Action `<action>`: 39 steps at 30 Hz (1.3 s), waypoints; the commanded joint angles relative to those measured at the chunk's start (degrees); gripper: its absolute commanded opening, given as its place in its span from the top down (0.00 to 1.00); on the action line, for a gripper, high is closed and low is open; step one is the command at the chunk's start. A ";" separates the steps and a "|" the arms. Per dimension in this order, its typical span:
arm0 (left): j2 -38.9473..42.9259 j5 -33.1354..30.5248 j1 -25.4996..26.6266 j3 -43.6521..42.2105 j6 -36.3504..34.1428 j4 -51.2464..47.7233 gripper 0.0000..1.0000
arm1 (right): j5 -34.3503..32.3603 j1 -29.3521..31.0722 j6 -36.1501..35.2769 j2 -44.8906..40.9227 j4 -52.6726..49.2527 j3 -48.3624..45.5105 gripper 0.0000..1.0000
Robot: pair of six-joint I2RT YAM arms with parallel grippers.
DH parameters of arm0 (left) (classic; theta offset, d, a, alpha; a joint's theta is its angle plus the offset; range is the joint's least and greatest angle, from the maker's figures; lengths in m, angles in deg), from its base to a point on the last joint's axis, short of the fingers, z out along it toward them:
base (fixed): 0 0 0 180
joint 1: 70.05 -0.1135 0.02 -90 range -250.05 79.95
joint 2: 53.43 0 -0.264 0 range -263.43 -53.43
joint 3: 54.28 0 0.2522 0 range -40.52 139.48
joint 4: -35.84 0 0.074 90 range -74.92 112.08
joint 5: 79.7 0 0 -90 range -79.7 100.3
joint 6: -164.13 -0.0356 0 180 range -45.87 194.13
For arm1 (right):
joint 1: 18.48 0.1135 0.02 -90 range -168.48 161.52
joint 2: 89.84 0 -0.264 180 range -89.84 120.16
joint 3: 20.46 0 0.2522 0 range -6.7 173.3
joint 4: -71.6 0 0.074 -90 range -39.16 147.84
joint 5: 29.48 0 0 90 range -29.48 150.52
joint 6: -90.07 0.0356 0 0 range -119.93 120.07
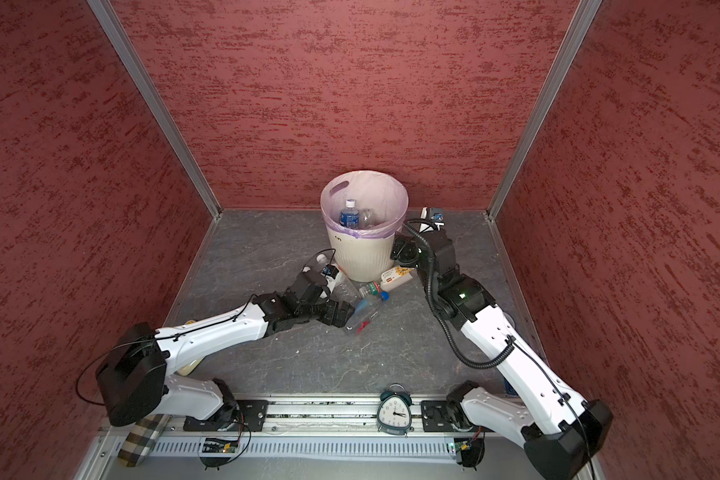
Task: Throw the plastic bottles in the bin
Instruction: 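Draw the right gripper back from the bin while the left gripper lowers toward the pile, then close the left gripper around the clear blue-capped bottle's body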
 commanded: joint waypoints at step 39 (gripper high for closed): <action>-21.27 -4.02 5.28 17.13 -5.31 -7.29 0.00 | -0.11 -3.67 2.97 -7.82 -1.72 -10.75 0.03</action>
